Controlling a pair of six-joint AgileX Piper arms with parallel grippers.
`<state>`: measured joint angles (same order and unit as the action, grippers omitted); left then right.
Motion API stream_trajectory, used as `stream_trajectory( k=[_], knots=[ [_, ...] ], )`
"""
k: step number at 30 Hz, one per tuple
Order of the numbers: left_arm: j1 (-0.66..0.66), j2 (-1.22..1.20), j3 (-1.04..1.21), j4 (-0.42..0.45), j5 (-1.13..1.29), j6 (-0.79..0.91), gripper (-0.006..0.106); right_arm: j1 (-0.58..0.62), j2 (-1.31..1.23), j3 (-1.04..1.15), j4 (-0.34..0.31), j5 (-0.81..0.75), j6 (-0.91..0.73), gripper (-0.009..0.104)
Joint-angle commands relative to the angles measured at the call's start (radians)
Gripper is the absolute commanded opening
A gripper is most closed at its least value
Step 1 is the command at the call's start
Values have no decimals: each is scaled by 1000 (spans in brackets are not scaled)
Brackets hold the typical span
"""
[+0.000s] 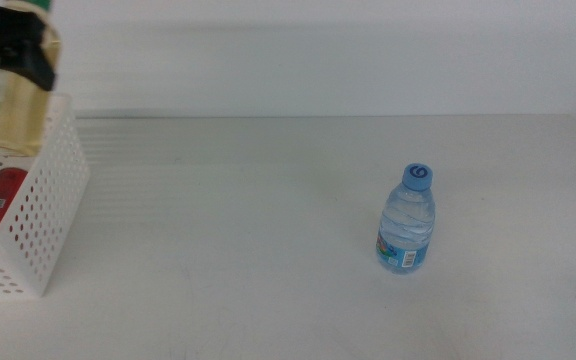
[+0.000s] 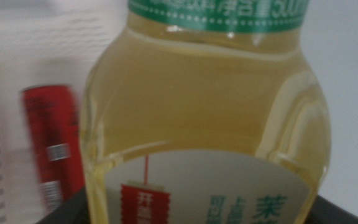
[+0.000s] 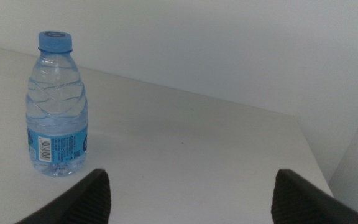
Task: Use arms to grab the bottles and put them into the dustbin to the left of the table.
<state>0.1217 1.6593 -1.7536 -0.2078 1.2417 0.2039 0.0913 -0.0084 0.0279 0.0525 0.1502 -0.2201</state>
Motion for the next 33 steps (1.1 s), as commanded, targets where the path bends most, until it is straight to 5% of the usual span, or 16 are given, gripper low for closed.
stream_trajectory(
  k=[1,14,33],
  knots=[
    [59,-6,-103,-27,32,3,6,-5,-29,-7,-10,-75,-5,68],
    [296,56,-82,-15,72,84,6,-5,-29,-7,-10,-75,-5,68],
    [299,230,-11,-16,13,89,6,-5,-29,-7,-10,-75,-5,68]
  ],
)
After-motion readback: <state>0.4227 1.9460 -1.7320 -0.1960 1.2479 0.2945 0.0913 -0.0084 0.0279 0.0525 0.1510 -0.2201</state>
